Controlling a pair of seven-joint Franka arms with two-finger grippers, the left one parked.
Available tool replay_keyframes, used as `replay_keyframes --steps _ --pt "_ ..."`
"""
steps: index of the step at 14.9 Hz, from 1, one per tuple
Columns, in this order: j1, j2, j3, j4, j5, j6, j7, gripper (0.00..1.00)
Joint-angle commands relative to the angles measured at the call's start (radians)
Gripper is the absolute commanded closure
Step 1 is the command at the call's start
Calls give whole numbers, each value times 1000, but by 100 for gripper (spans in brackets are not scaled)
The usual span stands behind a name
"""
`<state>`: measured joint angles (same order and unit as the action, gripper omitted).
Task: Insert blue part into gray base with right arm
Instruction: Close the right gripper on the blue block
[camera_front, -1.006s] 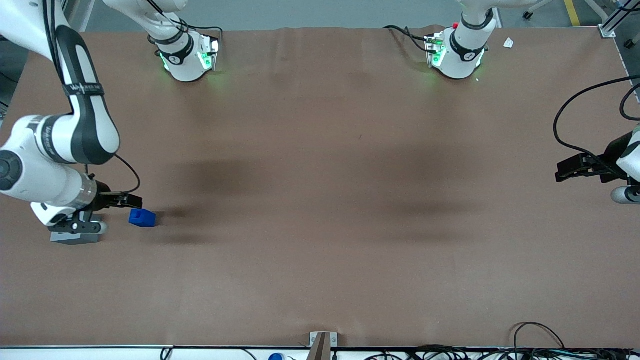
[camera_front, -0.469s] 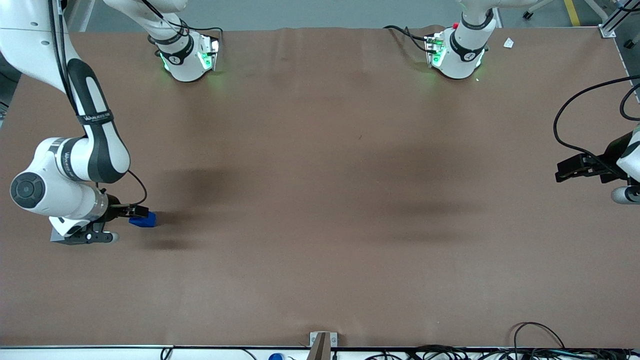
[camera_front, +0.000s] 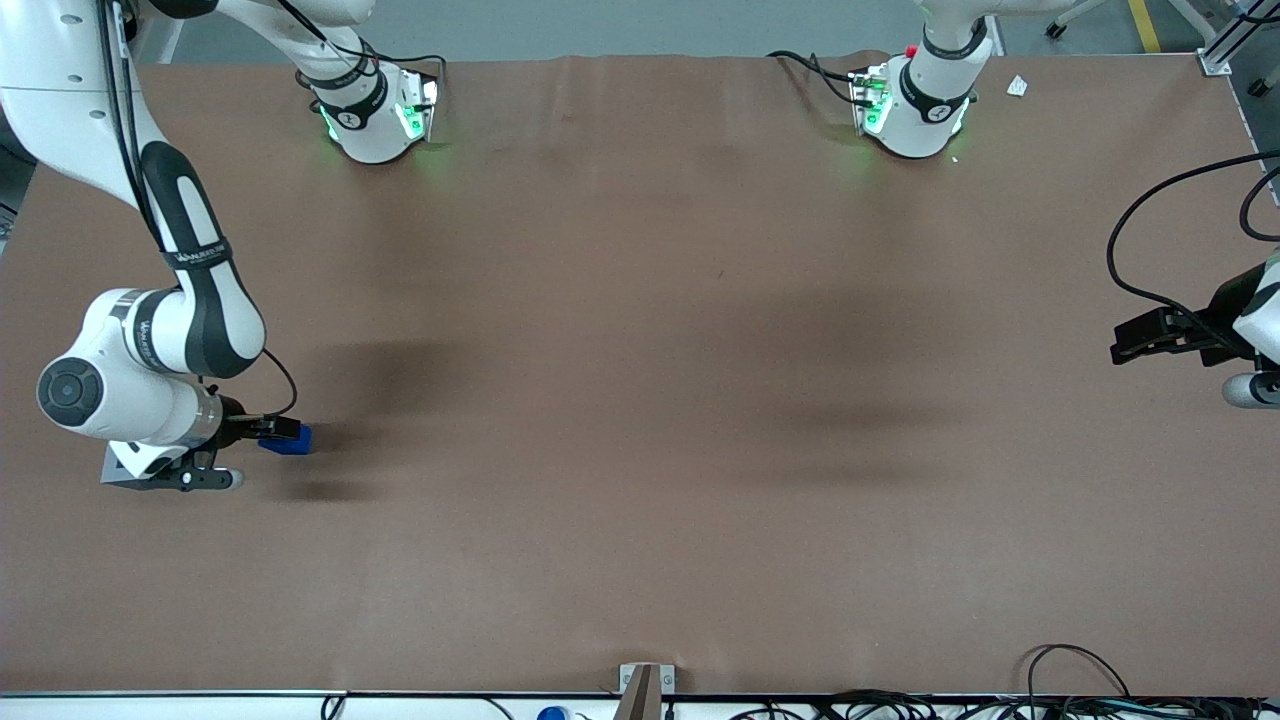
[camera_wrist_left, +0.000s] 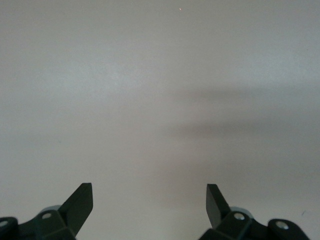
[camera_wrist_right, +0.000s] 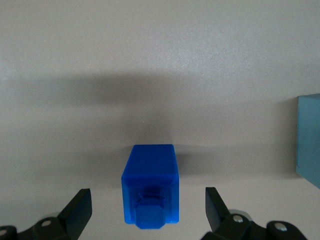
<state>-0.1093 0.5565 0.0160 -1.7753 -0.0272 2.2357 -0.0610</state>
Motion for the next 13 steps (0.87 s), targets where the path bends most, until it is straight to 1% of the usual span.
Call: replay_keyframes --steps 1,4,7,8,10,13 --pt "-13 14 10 7 -17 10 -7 0" --pt "-12 23 10 4 -17 22 -7 3" --pt "-12 23 10 2 -16 28 -7 13" --pt "-12 25 10 2 -17 28 -7 15" --pt "-12 23 10 2 -17 27 -7 21" --pt "-13 23 10 2 -16 24 -7 39"
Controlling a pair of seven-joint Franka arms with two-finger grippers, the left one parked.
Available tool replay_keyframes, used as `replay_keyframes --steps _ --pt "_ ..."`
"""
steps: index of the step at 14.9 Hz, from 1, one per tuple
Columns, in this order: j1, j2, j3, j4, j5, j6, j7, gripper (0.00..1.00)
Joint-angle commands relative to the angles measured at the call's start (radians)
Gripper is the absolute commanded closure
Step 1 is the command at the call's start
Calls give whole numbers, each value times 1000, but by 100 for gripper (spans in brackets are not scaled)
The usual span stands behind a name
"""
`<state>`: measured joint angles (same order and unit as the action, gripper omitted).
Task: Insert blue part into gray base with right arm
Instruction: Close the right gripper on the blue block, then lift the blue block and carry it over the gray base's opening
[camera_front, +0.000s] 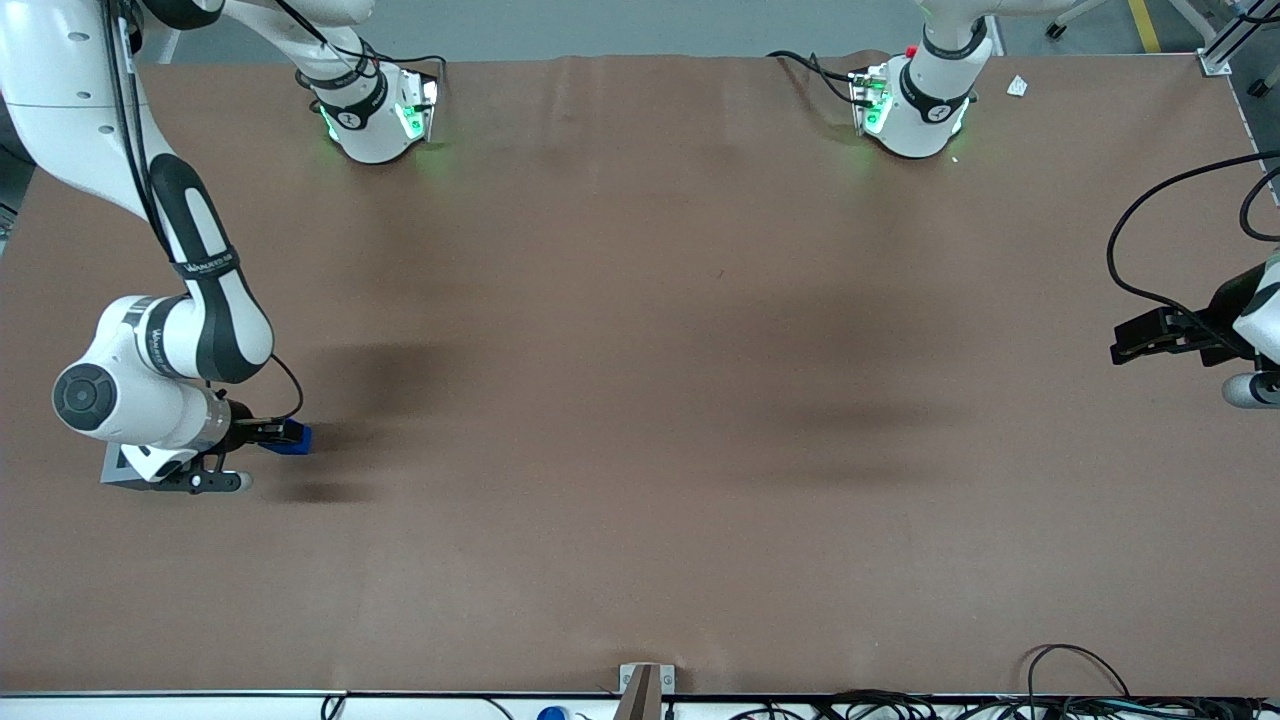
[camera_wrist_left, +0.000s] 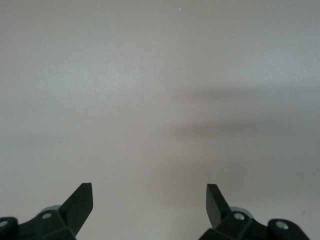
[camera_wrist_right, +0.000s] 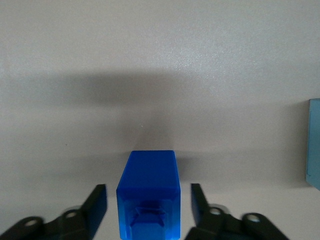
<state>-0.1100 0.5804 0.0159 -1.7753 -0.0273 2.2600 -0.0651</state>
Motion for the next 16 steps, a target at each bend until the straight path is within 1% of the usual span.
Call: replay_keyframes --steps 1,2,4,5,6,7,9,13,16 --pt "-13 -1 10 2 -17 -2 -2 43" --pt "-13 -1 10 2 -16 -2 -2 50" --pt "-14 -1 10 2 -16 -4 -2 67" --pt "-16 -1 10 3 -16 -5 -2 79" --pt "-16 -1 10 7 -16 -7 -1 88" --pt "-19 -1 10 10 -16 -7 1 94" --pt "-20 -1 10 39 -16 -28 1 98" --pt "-22 15 10 241 -20 -299 -1 99" --pt "-49 33 9 332 -22 -408 -33 99"
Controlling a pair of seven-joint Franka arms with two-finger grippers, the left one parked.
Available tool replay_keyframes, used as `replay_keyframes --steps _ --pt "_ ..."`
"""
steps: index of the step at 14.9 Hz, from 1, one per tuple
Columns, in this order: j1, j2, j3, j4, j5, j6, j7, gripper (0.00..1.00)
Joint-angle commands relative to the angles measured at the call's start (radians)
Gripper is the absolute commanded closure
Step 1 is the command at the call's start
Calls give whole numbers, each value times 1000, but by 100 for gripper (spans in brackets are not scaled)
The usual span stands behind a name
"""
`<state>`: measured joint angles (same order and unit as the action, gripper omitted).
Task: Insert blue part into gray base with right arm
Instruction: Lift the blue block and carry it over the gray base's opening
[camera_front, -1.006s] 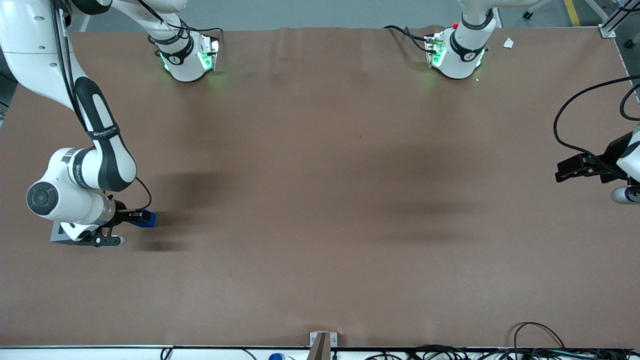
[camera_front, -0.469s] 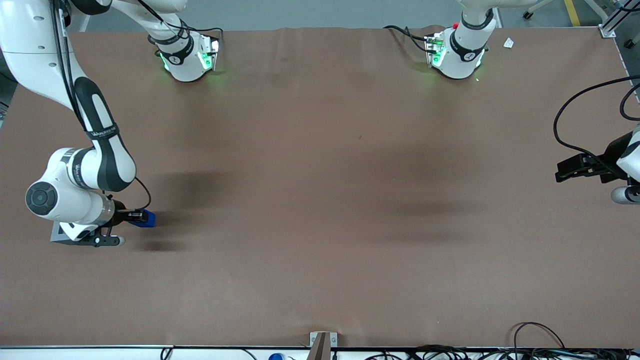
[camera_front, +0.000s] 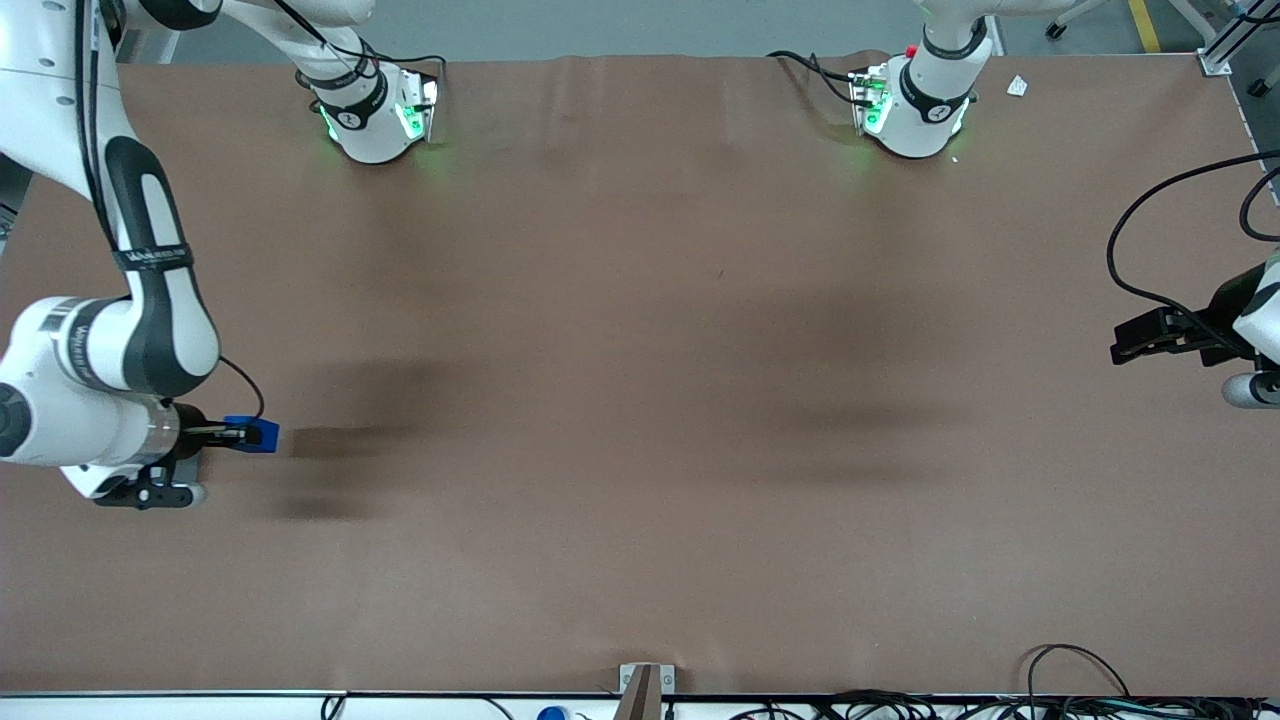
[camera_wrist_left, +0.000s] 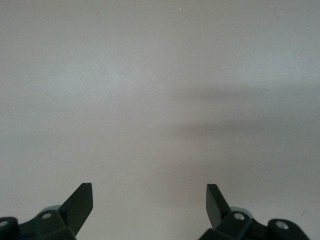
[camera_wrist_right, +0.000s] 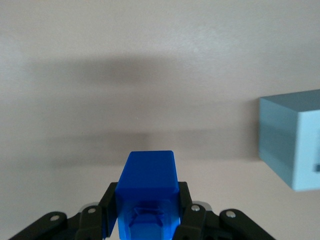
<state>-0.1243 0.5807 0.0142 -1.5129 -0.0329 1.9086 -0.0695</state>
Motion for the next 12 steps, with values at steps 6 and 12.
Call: replay_keyframes --steps 6,12 --pt "-136 131 9 290 -42 -155 -176 99" --pt "-181 168 9 336 -82 -134 -239 99"
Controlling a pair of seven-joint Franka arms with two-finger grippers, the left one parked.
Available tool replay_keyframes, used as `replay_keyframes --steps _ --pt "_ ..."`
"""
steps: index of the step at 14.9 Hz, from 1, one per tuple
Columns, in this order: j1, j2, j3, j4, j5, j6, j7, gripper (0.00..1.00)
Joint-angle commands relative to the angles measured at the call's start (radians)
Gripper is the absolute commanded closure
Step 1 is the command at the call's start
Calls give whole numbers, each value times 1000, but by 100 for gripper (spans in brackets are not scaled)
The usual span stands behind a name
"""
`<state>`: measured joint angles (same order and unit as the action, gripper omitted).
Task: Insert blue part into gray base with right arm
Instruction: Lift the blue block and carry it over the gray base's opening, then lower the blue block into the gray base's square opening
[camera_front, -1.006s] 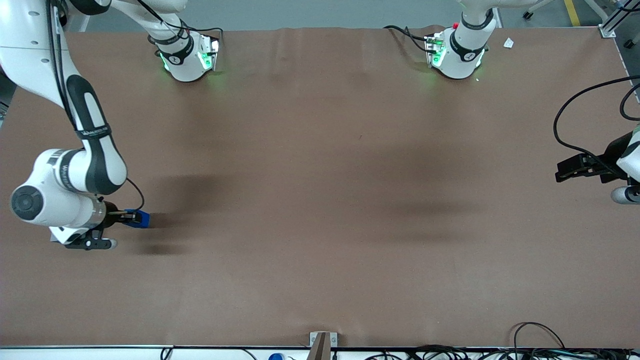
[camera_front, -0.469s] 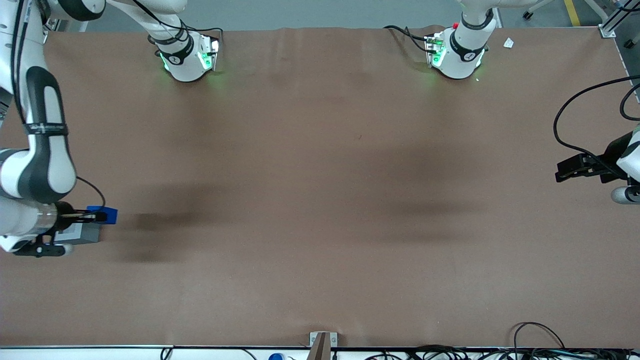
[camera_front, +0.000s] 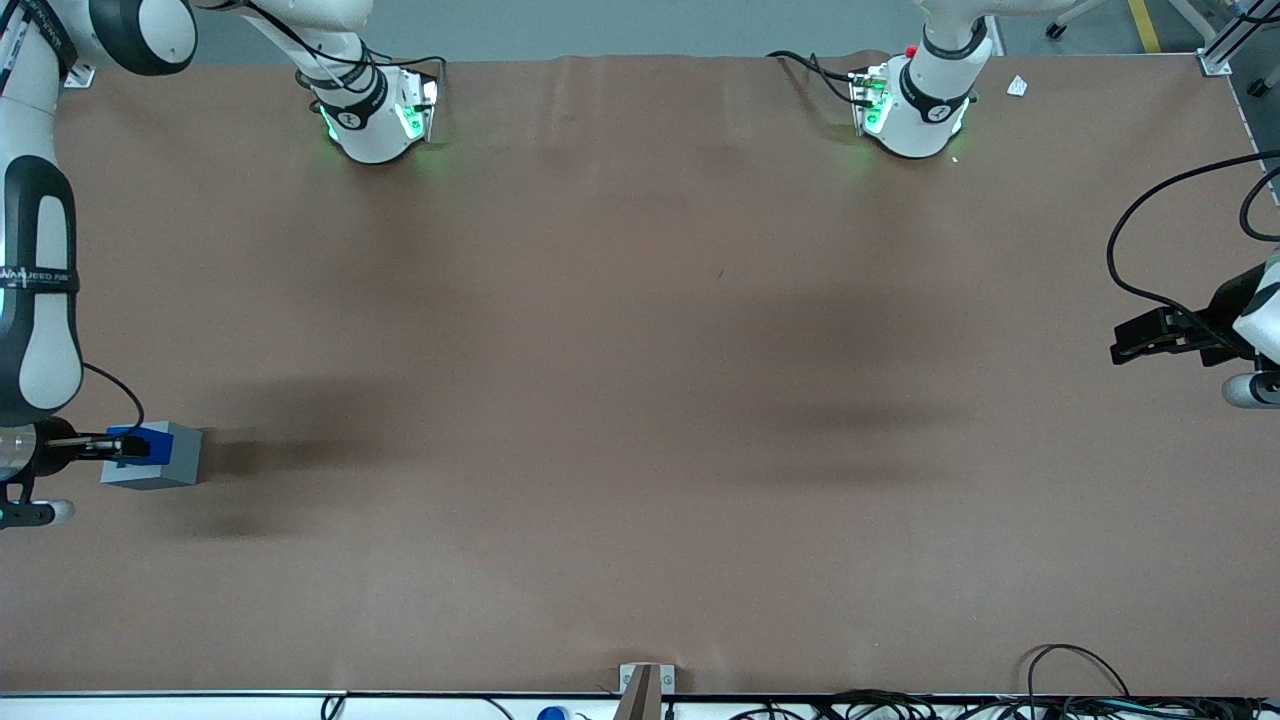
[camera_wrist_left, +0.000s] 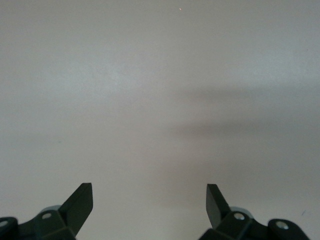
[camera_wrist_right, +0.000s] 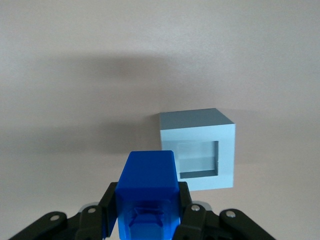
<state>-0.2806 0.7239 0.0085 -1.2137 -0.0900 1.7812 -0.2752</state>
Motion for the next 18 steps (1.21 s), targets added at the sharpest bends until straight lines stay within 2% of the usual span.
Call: replay_keyframes --steps 1,10,18 --pt "-37 29 13 37 -25 0 -41 99" --pt "-84 60 15 36 -24 27 -90 100" --pt "-86 66 16 37 -22 41 -93 100"
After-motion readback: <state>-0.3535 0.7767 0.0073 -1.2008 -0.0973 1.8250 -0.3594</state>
